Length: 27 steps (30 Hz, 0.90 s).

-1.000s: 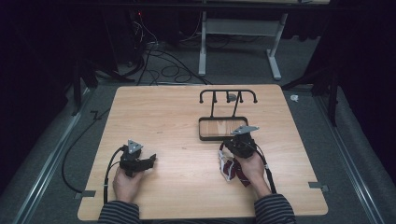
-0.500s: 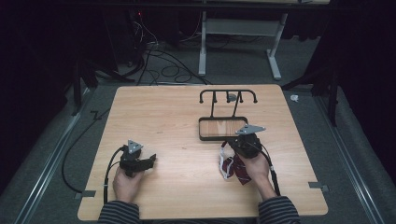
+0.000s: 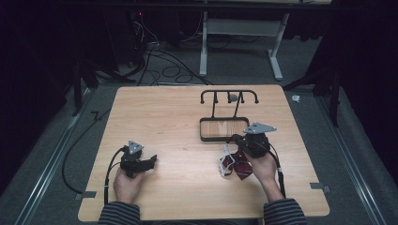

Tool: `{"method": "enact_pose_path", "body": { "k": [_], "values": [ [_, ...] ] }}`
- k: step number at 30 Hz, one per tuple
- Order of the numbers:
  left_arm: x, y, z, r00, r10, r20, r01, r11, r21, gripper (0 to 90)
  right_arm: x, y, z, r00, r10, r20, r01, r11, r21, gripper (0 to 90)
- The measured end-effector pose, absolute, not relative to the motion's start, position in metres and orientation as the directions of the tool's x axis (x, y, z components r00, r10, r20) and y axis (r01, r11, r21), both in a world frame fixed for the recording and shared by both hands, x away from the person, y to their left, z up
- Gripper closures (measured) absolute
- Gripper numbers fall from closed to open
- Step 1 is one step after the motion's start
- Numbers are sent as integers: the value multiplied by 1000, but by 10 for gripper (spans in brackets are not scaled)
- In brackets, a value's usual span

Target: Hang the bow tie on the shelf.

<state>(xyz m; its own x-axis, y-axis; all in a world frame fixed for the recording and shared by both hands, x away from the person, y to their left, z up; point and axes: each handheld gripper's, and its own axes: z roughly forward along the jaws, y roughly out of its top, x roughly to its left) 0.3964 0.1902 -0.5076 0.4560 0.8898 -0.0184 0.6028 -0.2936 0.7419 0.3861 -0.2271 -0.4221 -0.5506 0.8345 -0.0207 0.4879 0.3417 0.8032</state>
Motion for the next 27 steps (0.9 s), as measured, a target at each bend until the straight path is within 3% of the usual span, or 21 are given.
{"method": "enact_pose_path", "body": {
  "k": [27],
  "values": [
    [396, 190, -508, 456, 890, -19, 603, -293, 742, 287, 373, -235, -389, -542, 839, -56, 407, 320, 856, 900]
  ]
}}
